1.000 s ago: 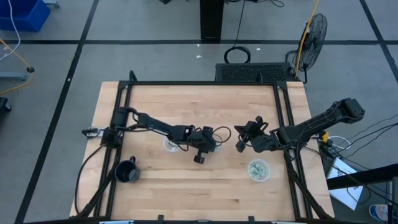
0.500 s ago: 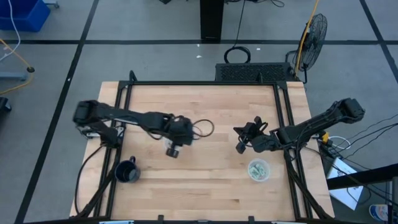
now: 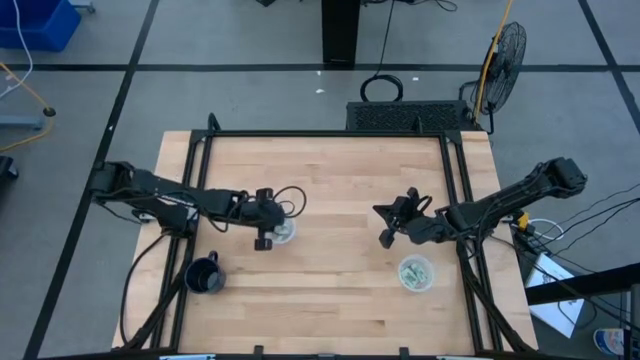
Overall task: Pick and place Stevia / Truvia into bins
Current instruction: Put the green stevia packet into the left transparent container, then return to Home Position
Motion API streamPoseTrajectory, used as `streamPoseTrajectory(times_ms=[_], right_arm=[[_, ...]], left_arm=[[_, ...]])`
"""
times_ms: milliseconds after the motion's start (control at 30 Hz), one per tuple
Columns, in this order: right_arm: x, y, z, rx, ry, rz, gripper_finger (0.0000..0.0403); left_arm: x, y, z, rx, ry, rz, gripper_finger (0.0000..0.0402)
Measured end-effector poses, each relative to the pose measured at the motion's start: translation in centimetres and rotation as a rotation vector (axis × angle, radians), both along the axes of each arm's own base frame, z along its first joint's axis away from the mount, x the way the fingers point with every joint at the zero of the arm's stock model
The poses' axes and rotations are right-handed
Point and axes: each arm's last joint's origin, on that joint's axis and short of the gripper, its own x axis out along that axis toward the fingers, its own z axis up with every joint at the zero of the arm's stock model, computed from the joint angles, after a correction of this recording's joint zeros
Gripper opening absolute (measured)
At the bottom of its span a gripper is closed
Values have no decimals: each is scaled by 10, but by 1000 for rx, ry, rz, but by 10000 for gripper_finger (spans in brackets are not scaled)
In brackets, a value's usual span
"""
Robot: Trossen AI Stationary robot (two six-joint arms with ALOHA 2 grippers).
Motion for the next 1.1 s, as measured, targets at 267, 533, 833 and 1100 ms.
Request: streamPoseTrajectory(times_ms=[267,533,833,1100], right_arm=[[2,1,4,0,-36,9,0],[2,1,4,1,-38,8,0],[3,1,8,31,-86,8,0],[-18,2,44,36,-179,336,0]], left_arm=[[-1,2,-1,47,-7,46,49],[-1,-7,0,129,1,-16,124],[5,-15,35,169,-9,-32,145],[-44,-11,112,102,75,107,145]])
